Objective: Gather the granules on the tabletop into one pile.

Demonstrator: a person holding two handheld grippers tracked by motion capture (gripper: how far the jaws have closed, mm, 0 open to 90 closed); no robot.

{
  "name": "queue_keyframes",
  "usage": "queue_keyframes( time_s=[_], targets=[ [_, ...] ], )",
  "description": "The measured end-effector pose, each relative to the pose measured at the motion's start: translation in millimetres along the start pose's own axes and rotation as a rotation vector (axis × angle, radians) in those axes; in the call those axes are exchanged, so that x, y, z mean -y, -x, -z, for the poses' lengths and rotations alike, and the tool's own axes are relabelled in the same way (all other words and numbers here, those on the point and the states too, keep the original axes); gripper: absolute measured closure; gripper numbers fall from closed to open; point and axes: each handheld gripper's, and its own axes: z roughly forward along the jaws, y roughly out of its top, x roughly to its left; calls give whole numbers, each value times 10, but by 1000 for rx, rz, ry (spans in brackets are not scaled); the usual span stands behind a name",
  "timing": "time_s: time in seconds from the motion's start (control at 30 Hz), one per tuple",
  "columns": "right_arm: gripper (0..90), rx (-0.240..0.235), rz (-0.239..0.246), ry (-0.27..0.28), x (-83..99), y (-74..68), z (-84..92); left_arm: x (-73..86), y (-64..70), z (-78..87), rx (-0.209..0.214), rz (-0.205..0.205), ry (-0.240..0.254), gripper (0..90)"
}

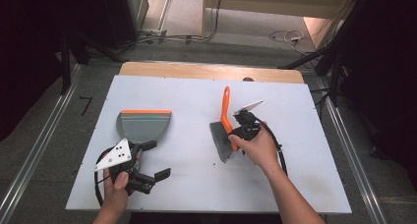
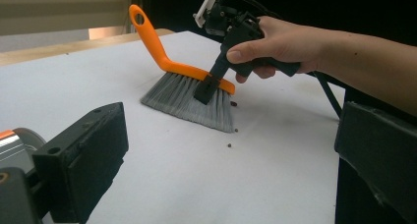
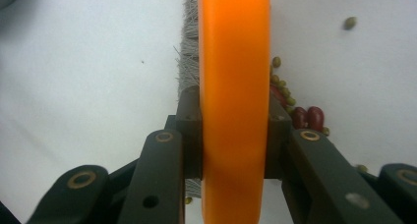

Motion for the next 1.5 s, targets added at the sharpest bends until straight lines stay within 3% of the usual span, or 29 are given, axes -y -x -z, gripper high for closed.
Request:
queue_keyframes(
  time_s=[0.93,1.3,1.5],
  targets=[
    [679,21,-37,6,12,196,114,0,5,-3,0,2,-1,9],
    [681,21,-38,17,22,161,175,1,5,-11,1,-1,-4,9],
    [684,32,6,33,4,88,267,4,4,-39,4,-6,-10,9]
  ],
)
